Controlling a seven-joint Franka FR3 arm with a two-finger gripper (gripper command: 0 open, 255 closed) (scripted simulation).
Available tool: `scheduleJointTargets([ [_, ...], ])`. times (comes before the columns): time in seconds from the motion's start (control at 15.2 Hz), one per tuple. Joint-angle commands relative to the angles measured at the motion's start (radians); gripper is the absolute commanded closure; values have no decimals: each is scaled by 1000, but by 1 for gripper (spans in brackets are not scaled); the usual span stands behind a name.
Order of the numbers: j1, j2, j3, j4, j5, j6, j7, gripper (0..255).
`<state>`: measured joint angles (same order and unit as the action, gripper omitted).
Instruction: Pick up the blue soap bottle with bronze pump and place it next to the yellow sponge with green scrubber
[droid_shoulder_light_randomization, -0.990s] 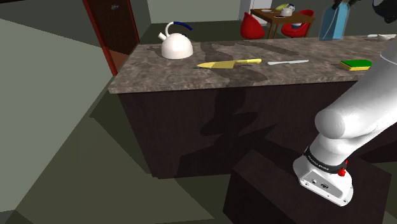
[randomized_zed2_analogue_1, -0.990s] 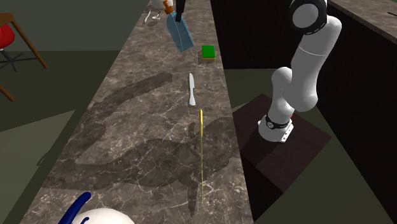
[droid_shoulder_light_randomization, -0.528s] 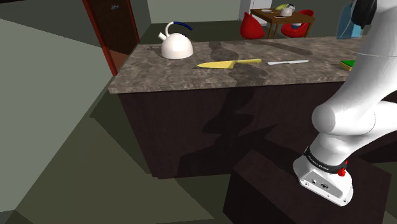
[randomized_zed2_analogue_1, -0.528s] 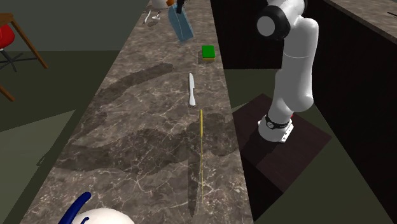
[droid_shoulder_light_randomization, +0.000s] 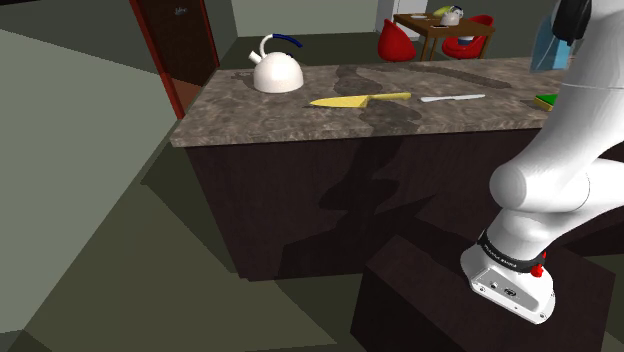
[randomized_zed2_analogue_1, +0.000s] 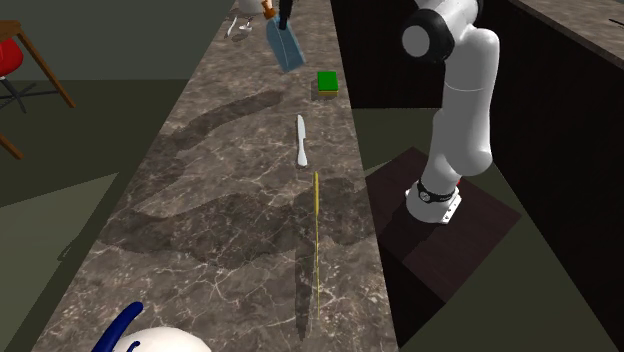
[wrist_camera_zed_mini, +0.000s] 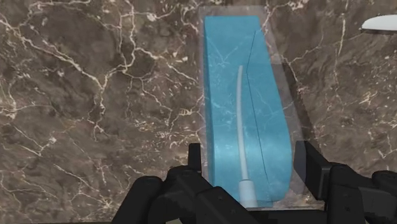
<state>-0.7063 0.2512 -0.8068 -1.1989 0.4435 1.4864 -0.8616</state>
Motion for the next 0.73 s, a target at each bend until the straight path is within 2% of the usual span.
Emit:
scheduleJointTargets([
  [0.0,23,-24,-1,-59,-20,42,-3,255],
  [0.46,70,-77,3,-215,-63,161,-9,255],
  [0.66,73,-82,3,-229,-66,172,-10,255],
])
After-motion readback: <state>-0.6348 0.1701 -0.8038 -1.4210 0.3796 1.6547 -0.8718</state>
